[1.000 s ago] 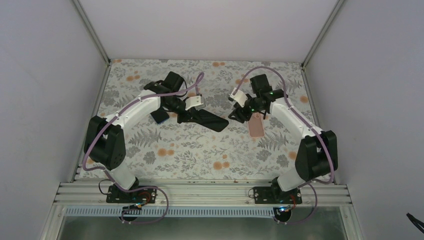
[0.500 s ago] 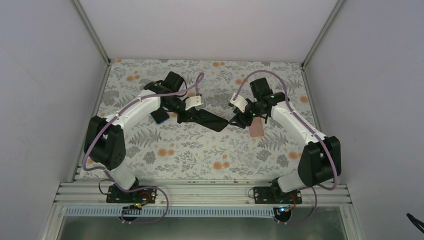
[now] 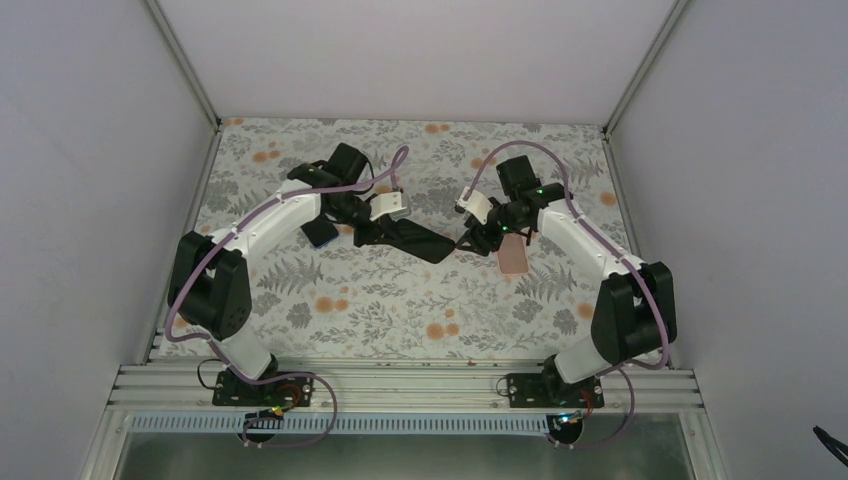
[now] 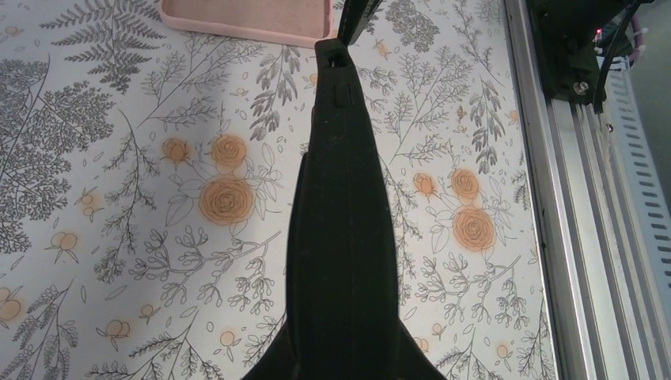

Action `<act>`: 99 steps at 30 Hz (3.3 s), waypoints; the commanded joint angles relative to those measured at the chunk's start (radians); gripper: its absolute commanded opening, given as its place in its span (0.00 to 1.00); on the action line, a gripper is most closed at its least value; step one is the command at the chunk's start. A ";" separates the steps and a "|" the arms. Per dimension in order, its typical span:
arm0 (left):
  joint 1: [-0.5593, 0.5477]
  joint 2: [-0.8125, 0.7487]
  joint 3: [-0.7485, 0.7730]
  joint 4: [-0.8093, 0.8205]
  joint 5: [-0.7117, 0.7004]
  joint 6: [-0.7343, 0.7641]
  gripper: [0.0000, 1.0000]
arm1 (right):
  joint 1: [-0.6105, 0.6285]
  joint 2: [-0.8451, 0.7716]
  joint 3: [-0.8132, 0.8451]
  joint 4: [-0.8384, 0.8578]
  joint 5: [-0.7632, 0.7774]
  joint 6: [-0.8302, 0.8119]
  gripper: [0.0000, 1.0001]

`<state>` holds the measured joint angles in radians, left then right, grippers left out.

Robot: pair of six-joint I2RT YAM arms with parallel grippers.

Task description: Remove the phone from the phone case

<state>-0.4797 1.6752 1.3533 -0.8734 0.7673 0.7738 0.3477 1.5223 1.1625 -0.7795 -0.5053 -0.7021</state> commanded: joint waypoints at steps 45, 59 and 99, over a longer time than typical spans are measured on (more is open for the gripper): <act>-0.007 -0.010 0.070 -0.109 0.251 0.113 0.02 | 0.104 0.226 0.296 0.084 0.093 0.101 0.64; -0.007 0.006 0.088 -0.143 0.285 0.140 0.02 | 0.149 0.262 0.398 -0.027 -0.042 0.069 0.69; -0.015 -0.170 -0.016 0.308 -0.088 -0.067 0.02 | 0.426 0.450 0.474 -0.507 -0.674 -0.292 0.51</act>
<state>-0.4812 1.4948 1.2766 -1.0950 0.6380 0.7670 0.5964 1.9690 1.6382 -1.2327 -0.8337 -1.0275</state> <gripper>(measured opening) 0.118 0.497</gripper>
